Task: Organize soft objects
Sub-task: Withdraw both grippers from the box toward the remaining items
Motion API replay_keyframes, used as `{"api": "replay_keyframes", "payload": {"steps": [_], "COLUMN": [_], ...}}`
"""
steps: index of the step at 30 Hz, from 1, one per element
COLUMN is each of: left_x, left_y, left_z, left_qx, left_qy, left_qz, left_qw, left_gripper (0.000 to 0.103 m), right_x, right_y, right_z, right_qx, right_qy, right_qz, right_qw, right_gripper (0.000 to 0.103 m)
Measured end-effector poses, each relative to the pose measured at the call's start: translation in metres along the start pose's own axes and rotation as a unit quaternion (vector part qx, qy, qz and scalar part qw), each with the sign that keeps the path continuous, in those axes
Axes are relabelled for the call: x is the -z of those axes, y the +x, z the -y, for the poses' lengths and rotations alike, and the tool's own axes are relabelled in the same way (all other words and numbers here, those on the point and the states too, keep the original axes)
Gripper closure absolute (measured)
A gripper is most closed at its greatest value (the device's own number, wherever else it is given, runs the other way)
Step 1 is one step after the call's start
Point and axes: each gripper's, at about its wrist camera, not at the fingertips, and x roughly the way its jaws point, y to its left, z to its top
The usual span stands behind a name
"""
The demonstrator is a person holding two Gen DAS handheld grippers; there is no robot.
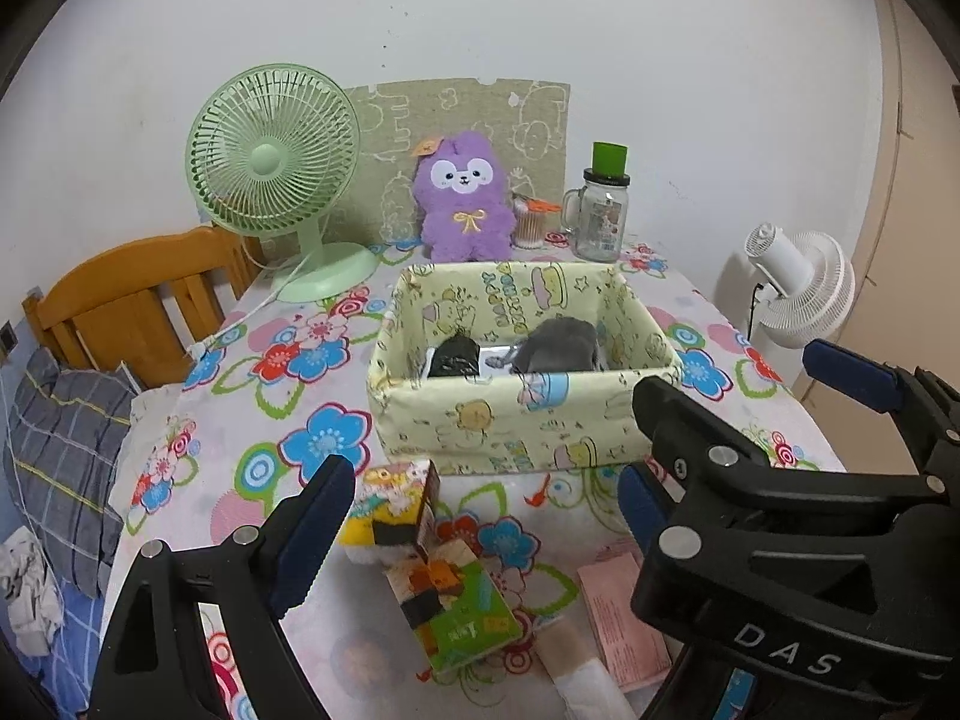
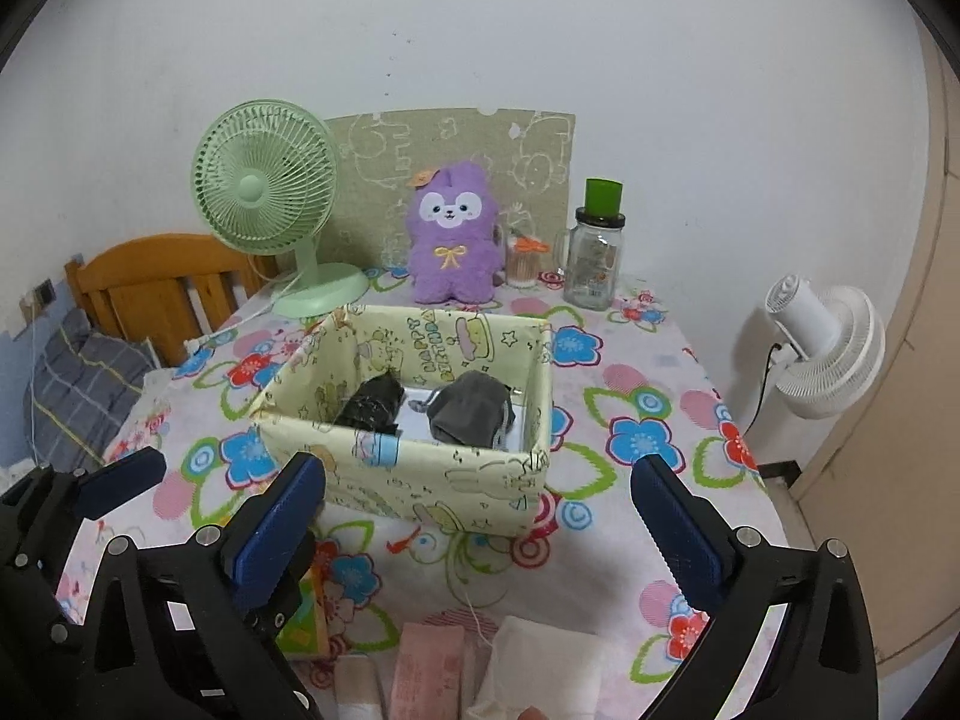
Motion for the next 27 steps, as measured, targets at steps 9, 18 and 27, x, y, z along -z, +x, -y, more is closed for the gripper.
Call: {"api": "replay_keyframes", "payload": {"steps": [9, 18, 27], "left_x": [0.021, 0.044, 0.062], "left_y": [0.001, 0.004, 0.002], "left_z": [0.007, 0.012, 0.016], "left_qx": [0.022, 0.033, 0.033], "left_qy": [-0.002, -0.005, -0.003], "left_qz": [-0.017, -0.028, -0.029], "left_qw": [0.9996, 0.9991, 0.999], "left_gripper": [0.017, 0.018, 0.019], "right_x": [0.023, 0.047, 0.069], "right_y": [0.003, 0.0, -0.003], "right_z": [0.007, 0.008, 0.011], "right_qx": [-0.019, 0.004, 0.004], "right_qy": [0.023, 0.017, 0.031], "right_qz": [-0.042, -0.054, -0.064], "right_qw": [0.999, 0.998, 0.997], "right_gripper": [0.0, 0.0, 0.0]}}
